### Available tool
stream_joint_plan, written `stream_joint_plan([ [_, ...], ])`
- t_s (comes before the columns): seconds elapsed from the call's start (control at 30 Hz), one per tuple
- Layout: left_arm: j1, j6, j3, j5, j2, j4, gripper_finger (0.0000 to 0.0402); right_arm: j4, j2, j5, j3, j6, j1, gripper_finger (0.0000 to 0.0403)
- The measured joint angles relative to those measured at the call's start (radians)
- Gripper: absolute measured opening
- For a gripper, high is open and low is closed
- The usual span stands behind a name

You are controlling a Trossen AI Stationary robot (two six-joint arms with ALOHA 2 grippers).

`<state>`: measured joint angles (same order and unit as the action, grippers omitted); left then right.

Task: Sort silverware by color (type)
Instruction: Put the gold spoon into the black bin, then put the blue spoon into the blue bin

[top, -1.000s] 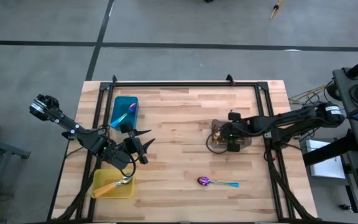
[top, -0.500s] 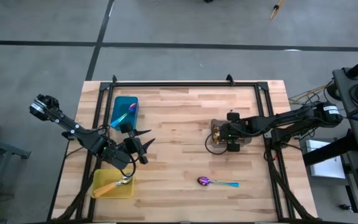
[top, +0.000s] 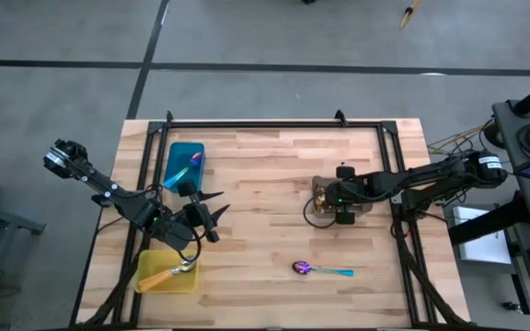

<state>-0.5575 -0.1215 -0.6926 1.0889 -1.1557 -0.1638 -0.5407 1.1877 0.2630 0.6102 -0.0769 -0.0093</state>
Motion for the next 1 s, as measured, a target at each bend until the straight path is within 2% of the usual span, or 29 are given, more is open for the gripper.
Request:
stream_joint_plan([
  [0.23, 0.000, 0.008, 0.000, 0.000, 0.000, -0.002, 0.0171, 0.000, 0.000, 0.000, 0.000, 0.050, -0.001, 0.0071],
  [0.33, 0.000, 0.008, 0.000, 0.000, 0.000, -0.002, 0.0171, 0.000, -0.002, 0.000, 0.000, 0.046, 0.000, 0.0079],
  [0.5, 0.000, 0.008, 0.000, 0.000, 0.000, -0.002, 0.0171, -0.004, -0.004, -0.001, 0.040, 0.107, 0.000, 0.0081],
  [0.67, 0.000, 0.008, 0.000, 0.000, 0.000, -0.002, 0.0171, -0.009, -0.004, -0.001, 0.147, 0.269, 0.003, 0.0071],
  [0.83, 0.000, -0.057, 0.000, -0.001, 0.000, -0.002, 0.0171, -0.008, -0.005, -0.010, 0.267, 0.303, 0.036, 0.0057],
  [0.9, 0.000, -0.141, 0.000, -0.035, 0.000, -0.001, 0.0171, -0.008, -0.005, -0.010, 0.312, 0.302, 0.064, 0.0052],
  [1.0, 0.000, -0.277, 0.000, -0.177, -0.002, 0.001, 0.0171, -0.007, -0.004, -0.011, 0.367, 0.302, 0.119, 0.0045],
])
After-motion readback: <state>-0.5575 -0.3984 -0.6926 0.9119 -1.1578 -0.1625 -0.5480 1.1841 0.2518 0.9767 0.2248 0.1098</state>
